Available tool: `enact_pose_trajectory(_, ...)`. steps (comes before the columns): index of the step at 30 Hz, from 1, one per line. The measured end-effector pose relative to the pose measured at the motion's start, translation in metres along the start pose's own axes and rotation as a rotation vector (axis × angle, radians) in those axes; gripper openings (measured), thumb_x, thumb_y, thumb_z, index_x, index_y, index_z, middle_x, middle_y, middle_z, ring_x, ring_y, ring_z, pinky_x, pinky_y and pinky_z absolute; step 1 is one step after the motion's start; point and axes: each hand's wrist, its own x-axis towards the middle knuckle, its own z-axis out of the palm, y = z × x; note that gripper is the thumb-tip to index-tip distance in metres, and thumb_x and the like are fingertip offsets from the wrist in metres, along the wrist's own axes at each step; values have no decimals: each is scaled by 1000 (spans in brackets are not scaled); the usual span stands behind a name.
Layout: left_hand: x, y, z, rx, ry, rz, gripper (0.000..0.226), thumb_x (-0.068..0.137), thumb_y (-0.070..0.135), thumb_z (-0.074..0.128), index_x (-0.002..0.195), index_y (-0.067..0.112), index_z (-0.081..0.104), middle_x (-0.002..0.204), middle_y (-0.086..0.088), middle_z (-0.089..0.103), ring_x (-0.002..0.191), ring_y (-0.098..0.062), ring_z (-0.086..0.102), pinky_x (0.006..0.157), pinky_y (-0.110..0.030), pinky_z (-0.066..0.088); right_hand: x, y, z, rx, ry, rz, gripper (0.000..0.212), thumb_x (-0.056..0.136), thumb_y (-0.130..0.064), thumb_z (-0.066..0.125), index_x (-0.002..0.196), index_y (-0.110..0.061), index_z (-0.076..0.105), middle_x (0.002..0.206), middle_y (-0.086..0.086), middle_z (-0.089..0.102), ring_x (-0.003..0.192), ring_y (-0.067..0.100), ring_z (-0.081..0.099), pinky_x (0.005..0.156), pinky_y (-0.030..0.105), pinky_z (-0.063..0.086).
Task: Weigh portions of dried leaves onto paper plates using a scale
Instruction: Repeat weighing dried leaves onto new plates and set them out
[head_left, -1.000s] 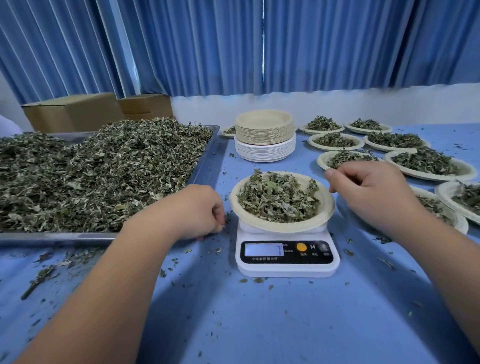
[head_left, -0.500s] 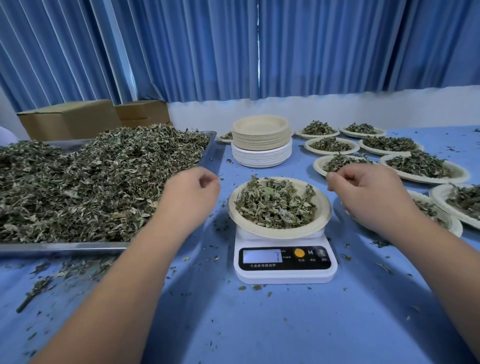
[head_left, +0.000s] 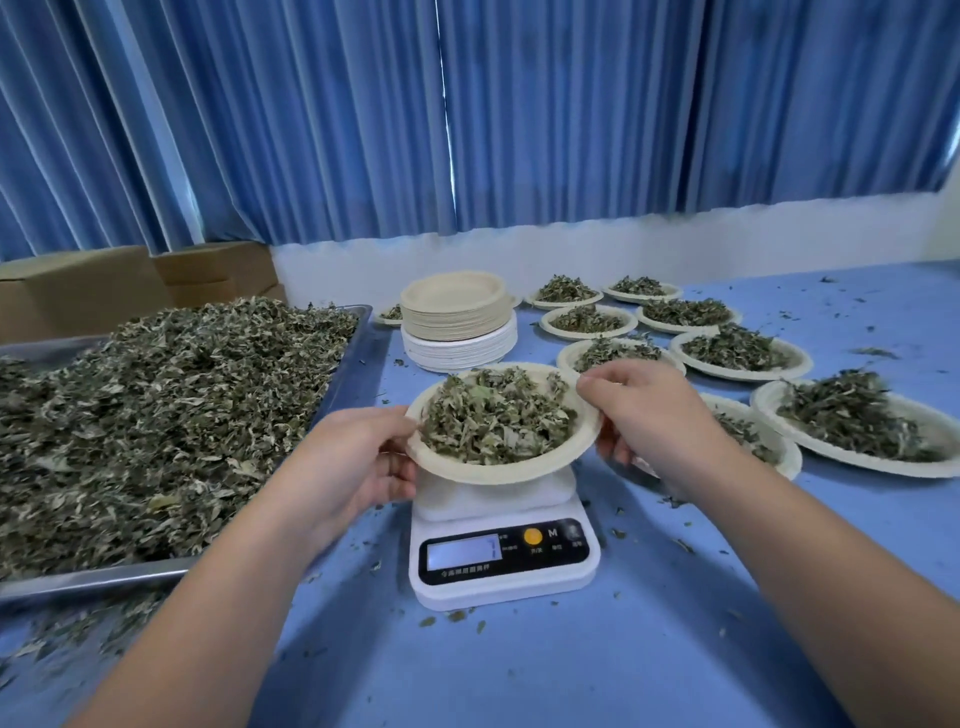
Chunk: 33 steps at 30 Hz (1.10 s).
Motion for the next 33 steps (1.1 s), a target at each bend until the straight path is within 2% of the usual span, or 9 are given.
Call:
enact_pose_trajectory(2, -5, 2, 6, -101, -47, 25, 21, 94, -1, 46, 104, -9, 63, 65, -11, 55, 45, -15, 49, 39, -23, 46, -5, -1, -4, 111, 33, 28, 16, 95, -19, 56, 88, -17, 70, 50, 11, 59, 34, 17, 45, 43, 30, 39)
enact_pose_trajectory(5, -15, 4, 24, -158, -139, 75, 24, 95, -4, 44, 101, -3, 66, 63, -11, 58, 47, -14, 51, 42, -24, 48, -13, 0, -20, 160, 101, 68, 11, 95, -20, 57, 96, -20, 68, 56, 9, 61, 41, 18, 49, 39, 24, 37)
enact_pose_trajectory(9, -34, 0, 53, -217, -395, 83, 28, 88, 2, 52, 112, 3, 67, 72, -12, 59, 54, -18, 54, 48, -28, 51, -35, 3, -61, 247, 156, 88, 12, 94, -14, 57, 99, -17, 67, 58, 7, 57, 47, 21, 50, 42, 29, 38)
enact_pose_trajectory(12, -47, -5, 81, -226, -532, 58, 41, 76, 7, 58, 116, 4, 67, 76, -15, 62, 56, -20, 56, 50, -30, 52, -59, 12, -101, 269, 209, 99, 12, 93, -10, 56, 96, -11, 67, 54, 7, 55, 42, 19, 46, 38, 26, 34)
enact_pose_trajectory(19, -71, -22, 172, -193, -635, 28, 33, 93, -5, 49, 119, 7, 64, 75, -13, 64, 57, -17, 60, 53, -28, 55, -108, 39, -193, 176, 355, 130, 15, 92, -9, 55, 92, -11, 70, 56, 10, 57, 43, 19, 45, 36, 24, 35)
enact_pose_trajectory(24, -87, -33, 237, -185, -659, -29, 28, 94, -6, 49, 119, 2, 62, 76, -10, 61, 56, -14, 59, 52, -26, 55, -136, 56, -249, 83, 461, 194, 15, 93, -9, 55, 95, -9, 70, 57, 11, 57, 44, 20, 45, 36, 25, 36)
enact_pose_trajectory(29, -99, -48, 275, -81, -707, -89, 26, 94, -7, 49, 115, 0, 63, 75, -12, 60, 56, -14, 58, 54, -25, 55, -160, 75, -282, -41, 533, 244, 15, 93, -9, 55, 94, -9, 70, 54, 12, 56, 43, 22, 45, 38, 26, 36)
enact_pose_trajectory(33, -99, -55, 289, 9, -720, -120, 22, 93, -7, 50, 108, -4, 66, 70, -9, 62, 54, -13, 58, 54, -24, 56, -167, 86, -294, -68, 526, 302, 16, 93, -8, 54, 92, -9, 70, 50, 12, 52, 37, 19, 38, 37, 22, 29)
